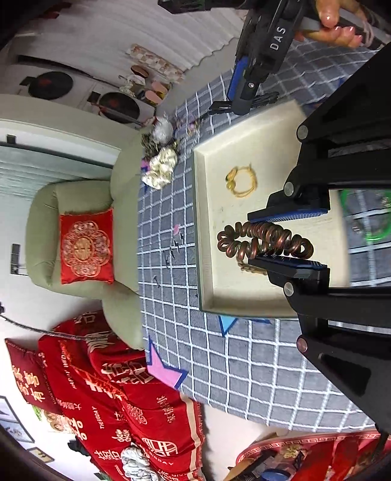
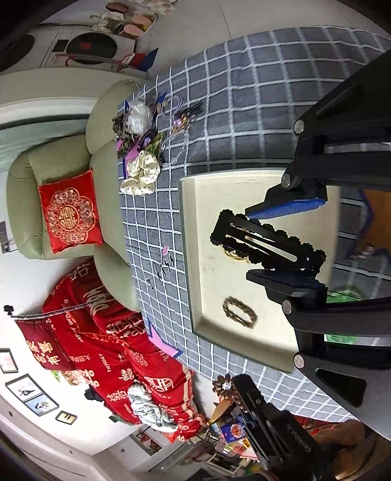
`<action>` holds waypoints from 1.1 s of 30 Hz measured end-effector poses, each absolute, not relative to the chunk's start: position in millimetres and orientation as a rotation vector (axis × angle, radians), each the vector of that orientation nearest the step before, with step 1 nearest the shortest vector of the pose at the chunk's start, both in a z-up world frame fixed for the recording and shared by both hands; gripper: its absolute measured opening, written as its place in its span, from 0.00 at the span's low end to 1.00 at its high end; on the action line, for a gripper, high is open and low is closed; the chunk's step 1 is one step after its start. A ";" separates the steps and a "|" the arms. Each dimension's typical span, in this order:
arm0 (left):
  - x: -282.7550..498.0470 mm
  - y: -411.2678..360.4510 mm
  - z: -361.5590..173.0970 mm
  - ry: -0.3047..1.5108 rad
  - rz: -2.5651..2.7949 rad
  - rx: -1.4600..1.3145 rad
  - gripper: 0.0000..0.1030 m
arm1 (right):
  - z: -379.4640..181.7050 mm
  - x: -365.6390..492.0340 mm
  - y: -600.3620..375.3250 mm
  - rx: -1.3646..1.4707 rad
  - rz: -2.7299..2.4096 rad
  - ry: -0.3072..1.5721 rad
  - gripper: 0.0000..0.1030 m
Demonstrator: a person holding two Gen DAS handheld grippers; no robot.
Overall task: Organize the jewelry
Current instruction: 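Carry the bead bracelet and hair clip into the tray and open both tools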
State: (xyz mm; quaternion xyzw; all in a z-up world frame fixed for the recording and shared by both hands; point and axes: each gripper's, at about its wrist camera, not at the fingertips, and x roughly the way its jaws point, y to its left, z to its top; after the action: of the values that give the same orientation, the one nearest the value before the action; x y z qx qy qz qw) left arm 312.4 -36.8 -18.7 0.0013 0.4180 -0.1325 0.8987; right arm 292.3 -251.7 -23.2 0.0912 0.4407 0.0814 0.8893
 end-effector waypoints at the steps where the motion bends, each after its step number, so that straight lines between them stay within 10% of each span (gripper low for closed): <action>1: 319.9 -39.1 -24.8 0.877 -0.270 0.006 0.29 | -29.3 302.3 -250.9 0.187 0.169 0.927 0.36; 23: 383.5 -75.7 -105.2 1.006 -0.189 0.146 0.29 | -110.6 372.6 -256.7 0.184 0.115 1.047 0.38; 26: 384.4 -73.8 -108.7 1.004 -0.149 0.147 0.65 | -111.7 372.1 -251.5 0.149 0.124 1.053 0.44; 33: 378.7 -72.0 -98.8 0.976 -0.135 0.162 0.66 | -99.6 366.9 -259.7 0.246 0.140 1.016 0.60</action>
State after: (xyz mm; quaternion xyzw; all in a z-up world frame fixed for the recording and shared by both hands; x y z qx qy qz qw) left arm 378.7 -72.0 -98.8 0.0779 0.4679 -0.0646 0.8780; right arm 366.9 -259.7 -99.6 0.1174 0.4849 0.0666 0.8641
